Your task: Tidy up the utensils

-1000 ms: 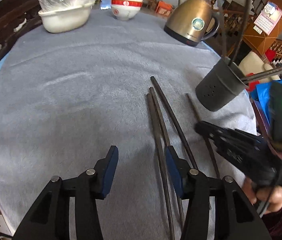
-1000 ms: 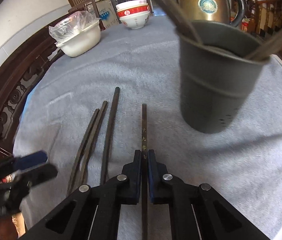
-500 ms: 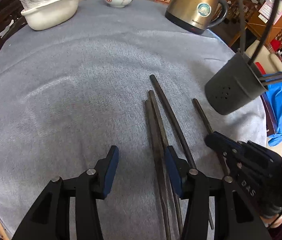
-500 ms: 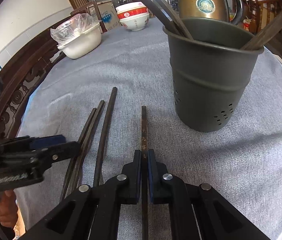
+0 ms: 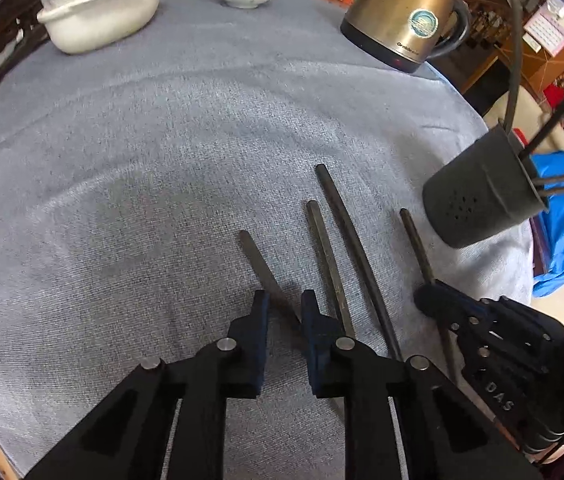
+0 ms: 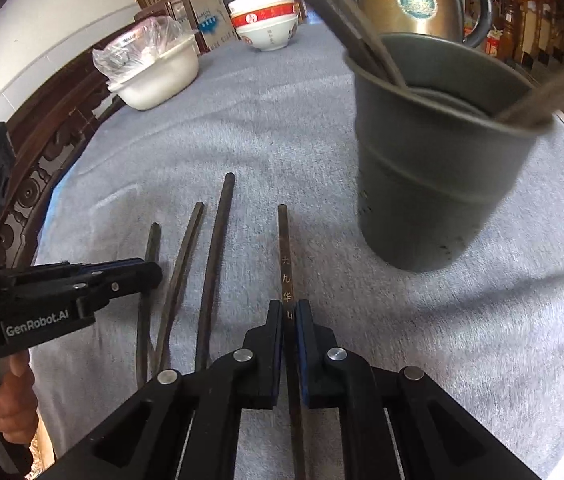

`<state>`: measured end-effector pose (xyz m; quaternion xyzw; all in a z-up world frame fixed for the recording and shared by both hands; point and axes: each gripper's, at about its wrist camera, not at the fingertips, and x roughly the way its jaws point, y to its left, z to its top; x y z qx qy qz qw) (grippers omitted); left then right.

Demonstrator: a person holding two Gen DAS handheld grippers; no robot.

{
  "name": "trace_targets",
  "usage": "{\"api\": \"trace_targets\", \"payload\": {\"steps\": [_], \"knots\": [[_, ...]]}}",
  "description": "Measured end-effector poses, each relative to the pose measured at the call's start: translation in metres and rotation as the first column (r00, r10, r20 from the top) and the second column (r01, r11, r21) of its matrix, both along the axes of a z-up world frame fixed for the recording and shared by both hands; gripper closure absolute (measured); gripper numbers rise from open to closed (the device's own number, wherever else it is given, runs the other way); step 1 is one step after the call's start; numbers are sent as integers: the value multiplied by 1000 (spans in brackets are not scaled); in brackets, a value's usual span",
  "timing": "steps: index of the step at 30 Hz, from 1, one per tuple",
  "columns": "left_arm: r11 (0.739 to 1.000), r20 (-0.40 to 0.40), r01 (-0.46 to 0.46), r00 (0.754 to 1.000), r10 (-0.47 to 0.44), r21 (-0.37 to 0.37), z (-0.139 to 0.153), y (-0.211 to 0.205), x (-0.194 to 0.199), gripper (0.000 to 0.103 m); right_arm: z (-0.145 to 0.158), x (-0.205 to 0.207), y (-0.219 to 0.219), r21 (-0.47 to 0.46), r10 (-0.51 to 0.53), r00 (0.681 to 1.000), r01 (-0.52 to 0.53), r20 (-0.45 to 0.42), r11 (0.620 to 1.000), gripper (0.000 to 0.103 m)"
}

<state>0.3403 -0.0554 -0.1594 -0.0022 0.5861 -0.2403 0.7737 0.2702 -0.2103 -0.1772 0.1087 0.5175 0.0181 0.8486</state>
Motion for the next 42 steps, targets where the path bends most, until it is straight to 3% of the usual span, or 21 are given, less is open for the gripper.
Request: {"api": "trace_targets", "payload": {"steps": [4,11,12,13,14,17,21,30,33,42], "knots": [[999,-18,-34,999,34,-5,2,3,14,70,0,17,5,-38,4,1000,-5,-13,999,89],[998,-6,-61,998,61,16,1,-3,29,69,-1,38,20,-134,19,999,-13,38,991,80],[998,6,-57,998,57,31,0,-7,28,72,-2,39,21,-142,22,999,-15,50,990,80],[998,17,-53,998,53,45,0,-10,27,84,-2,40,22,-155,28,998,-19,59,988,82],[997,27,-53,998,51,61,-1,-12,27,91,-2,40,23,-161,28,998,-18,63,987,94],[996,27,-72,997,71,48,-1,-11,26,94,3,34,16,-124,11,996,-1,87,992,97],[995,98,-95,991,93,16,22,7,12,96,34,15,5,-67,25,981,-13,191,998,97],[983,286,-138,943,167,-122,111,34,-24,97,122,-42,-15,52,5,883,-33,470,998,97],[977,349,-140,918,188,-159,138,37,-36,97,146,-62,-20,78,-15,830,-34,558,996,97],[962,490,-131,839,236,-240,195,41,-64,97,180,-94,-22,56,-54,723,21,689,998,97]]}}
